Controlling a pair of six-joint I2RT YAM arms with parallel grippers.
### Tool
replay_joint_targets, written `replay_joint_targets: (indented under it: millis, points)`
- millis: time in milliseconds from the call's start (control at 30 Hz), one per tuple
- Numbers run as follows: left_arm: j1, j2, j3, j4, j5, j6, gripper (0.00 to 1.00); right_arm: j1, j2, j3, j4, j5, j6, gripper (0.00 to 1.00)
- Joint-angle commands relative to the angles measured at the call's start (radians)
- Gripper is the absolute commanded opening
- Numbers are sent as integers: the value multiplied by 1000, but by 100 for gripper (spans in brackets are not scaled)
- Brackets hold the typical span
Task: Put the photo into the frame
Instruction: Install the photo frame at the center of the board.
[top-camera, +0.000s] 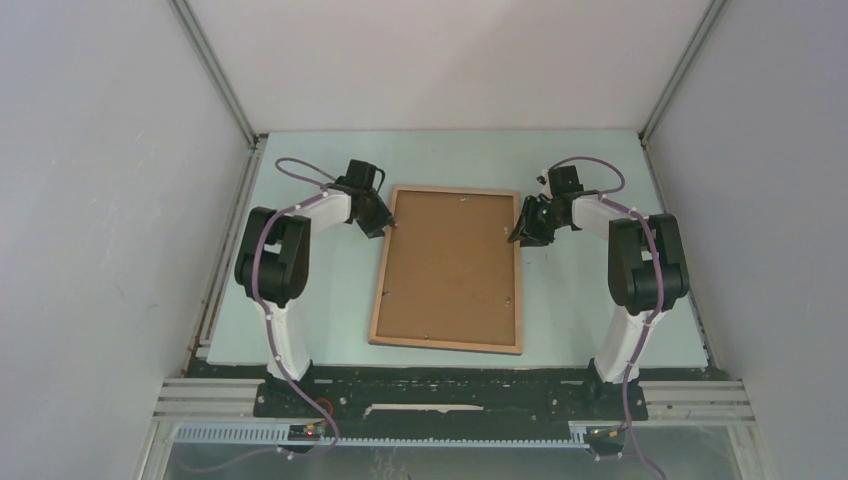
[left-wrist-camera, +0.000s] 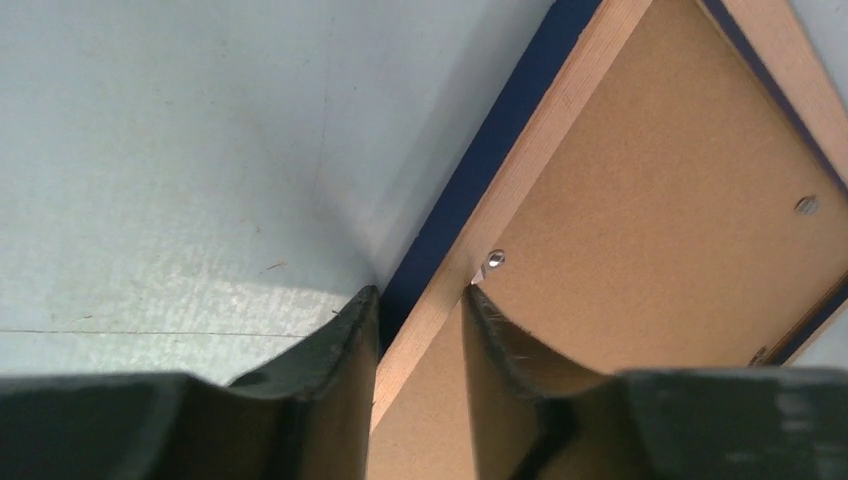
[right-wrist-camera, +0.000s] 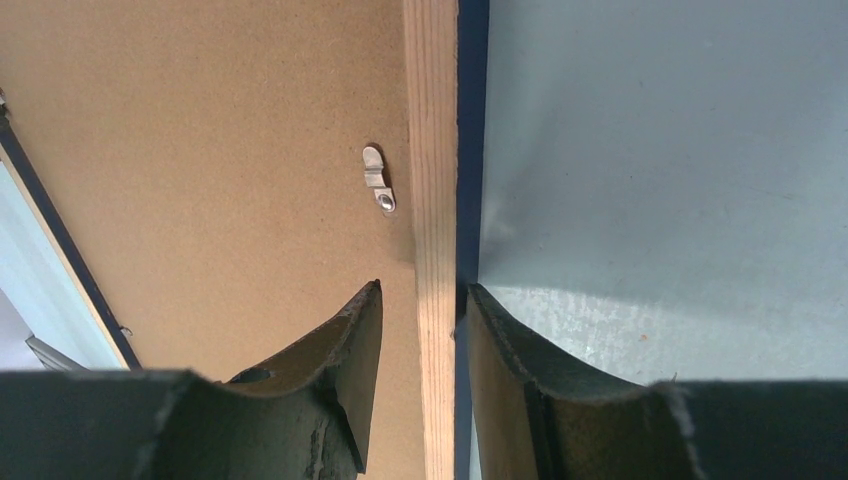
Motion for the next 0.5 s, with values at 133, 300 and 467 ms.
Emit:
replay_joint_targets:
  millis: [133,300,467]
  points:
    - [-18,-62,-23,-57,-161,129,62,10,-10,2,20,-27,-1,44]
    - [-29,-49,-19,-80,-172,144,64,13,-11,3,20,-23,-1,44]
    - [-33,-4,26,-117,-150,162,64,14,-11,3,19,-21,-2,44]
